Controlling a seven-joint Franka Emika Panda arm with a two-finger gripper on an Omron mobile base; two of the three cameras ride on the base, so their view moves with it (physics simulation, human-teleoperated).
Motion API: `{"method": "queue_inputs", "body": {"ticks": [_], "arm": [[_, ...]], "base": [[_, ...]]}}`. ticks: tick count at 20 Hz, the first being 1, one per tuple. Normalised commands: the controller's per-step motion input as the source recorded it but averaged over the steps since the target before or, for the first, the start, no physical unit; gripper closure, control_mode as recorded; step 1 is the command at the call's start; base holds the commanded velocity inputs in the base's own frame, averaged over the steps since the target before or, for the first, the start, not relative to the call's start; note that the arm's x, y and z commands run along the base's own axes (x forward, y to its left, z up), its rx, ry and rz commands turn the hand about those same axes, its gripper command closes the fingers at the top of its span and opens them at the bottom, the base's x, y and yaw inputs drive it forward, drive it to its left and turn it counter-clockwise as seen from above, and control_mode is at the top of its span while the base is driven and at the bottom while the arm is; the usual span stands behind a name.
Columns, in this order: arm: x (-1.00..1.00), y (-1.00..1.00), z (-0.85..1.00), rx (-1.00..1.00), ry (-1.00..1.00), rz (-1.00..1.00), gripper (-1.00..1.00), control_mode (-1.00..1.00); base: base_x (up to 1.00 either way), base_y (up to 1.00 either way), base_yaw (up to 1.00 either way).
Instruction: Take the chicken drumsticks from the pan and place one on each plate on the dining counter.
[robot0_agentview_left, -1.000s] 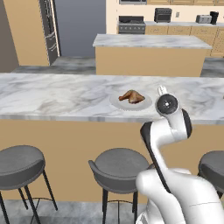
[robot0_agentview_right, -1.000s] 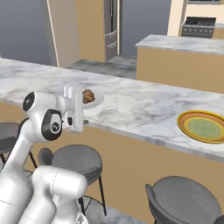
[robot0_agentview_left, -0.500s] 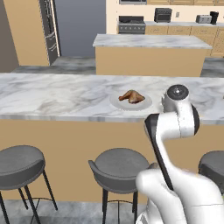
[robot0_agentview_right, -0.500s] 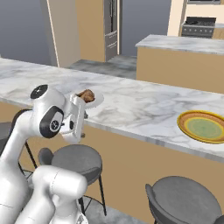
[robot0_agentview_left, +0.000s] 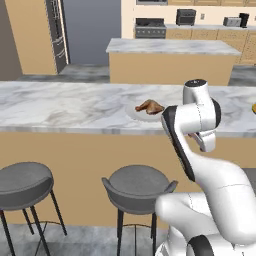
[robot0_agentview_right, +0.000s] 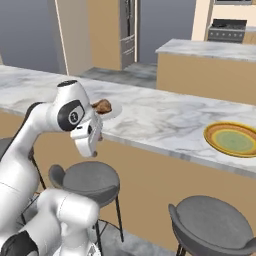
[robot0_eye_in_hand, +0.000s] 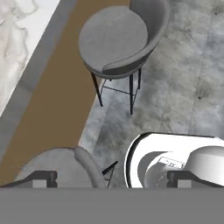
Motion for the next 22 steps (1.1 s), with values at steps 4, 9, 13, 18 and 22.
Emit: {"method": "queue_inputs", "body": {"ticks": [4,9,13,18,22], "arm": [[0.0,0.0,0.0,0.0,0.0,0.0,-1.0,1.0],[0.0,0.0,0.0,0.0,0.0,0.0,-1.0,1.0],[0.0,0.0,0.0,0.0,0.0,0.0,-1.0,1.0],[0.0,0.0,0.0,0.0,0.0,0.0,-1.0,1.0],[0.0,0.0,0.0,0.0,0.0,0.0,-1.0,1.0]], "base": [[-1.0,-0.03,-0.03],[-0.95,-0.55,-0.13],[-0.69,-1.0,-0.2],[-0.47,-1.0,-0.18],[-0.29,-1.0,-0.15]]}}
